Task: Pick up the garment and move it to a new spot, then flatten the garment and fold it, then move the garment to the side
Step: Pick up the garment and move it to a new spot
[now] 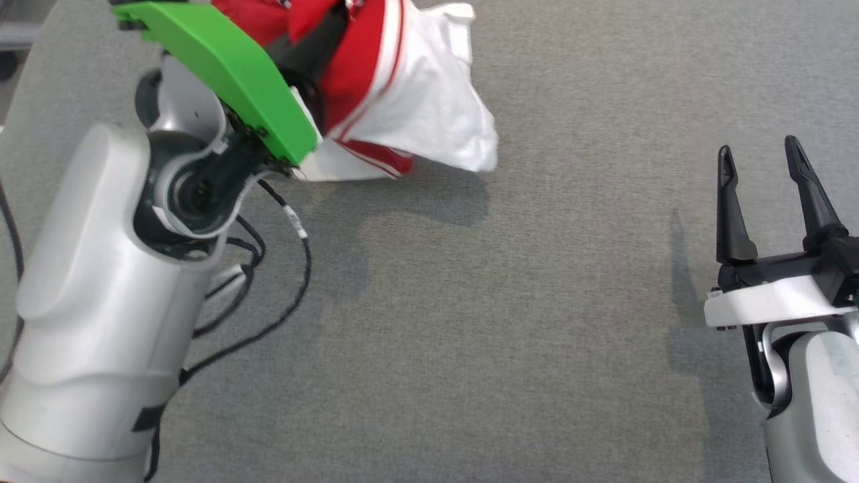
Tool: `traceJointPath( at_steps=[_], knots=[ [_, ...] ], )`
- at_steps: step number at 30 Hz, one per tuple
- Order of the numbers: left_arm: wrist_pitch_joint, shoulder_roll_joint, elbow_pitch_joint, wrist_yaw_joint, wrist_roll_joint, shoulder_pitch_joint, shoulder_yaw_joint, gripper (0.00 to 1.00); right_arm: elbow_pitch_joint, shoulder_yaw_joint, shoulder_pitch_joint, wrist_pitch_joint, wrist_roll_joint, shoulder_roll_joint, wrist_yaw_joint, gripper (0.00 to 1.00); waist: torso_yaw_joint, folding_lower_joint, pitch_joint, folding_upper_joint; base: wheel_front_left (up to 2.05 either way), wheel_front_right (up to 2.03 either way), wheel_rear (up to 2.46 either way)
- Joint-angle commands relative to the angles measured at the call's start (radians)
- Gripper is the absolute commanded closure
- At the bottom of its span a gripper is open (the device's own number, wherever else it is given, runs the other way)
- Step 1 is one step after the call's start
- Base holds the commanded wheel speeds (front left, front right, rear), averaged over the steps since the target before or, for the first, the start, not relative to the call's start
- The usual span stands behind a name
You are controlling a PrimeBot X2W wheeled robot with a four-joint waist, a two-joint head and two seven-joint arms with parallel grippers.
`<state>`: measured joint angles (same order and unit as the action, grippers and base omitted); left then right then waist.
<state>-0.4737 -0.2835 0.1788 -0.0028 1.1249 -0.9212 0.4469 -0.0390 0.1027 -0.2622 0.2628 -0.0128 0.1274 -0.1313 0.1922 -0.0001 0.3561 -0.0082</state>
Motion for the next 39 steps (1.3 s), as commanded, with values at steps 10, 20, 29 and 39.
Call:
traceJointPath(
  at_steps=[10, 20, 29, 39],
  knots=[
    [-0.022, 0.132, -0.258, 0.269, -0.061, 0.197, 0.163, 1.00, 0.001, -0.009, -0.034, 0.003, 0.040, -0.071, 0.001, 0.00, -0.281, 0.0001, 0.018, 0.0082, 0.00, 0.00, 0.00],
    [0.180, 0.223, 0.017, 0.300, -0.104, 0.124, 0.181, 1.00, -0.033, -0.048, -0.021, 0.003, 0.173, -0.077, 0.001, 0.00, -0.500, 0.0001, 0.053, 0.0082, 0.00, 0.00, 0.00],
    [0.322, 0.230, 0.178, 0.288, 0.006, 0.055, 0.274, 0.00, -0.040, -0.059, 0.002, 0.003, 0.199, -0.076, 0.001, 0.00, -0.529, 0.0001, 0.036, 0.0082, 0.00, 0.00, 0.00],
    [0.269, 0.093, -0.035, 0.213, -0.111, 0.155, 0.473, 0.00, -0.029, -0.004, 0.048, 0.003, 0.137, -0.075, 0.001, 0.00, -0.404, 0.0001, -0.016, 0.0082, 0.00, 0.00, 0.00]
  ],
)
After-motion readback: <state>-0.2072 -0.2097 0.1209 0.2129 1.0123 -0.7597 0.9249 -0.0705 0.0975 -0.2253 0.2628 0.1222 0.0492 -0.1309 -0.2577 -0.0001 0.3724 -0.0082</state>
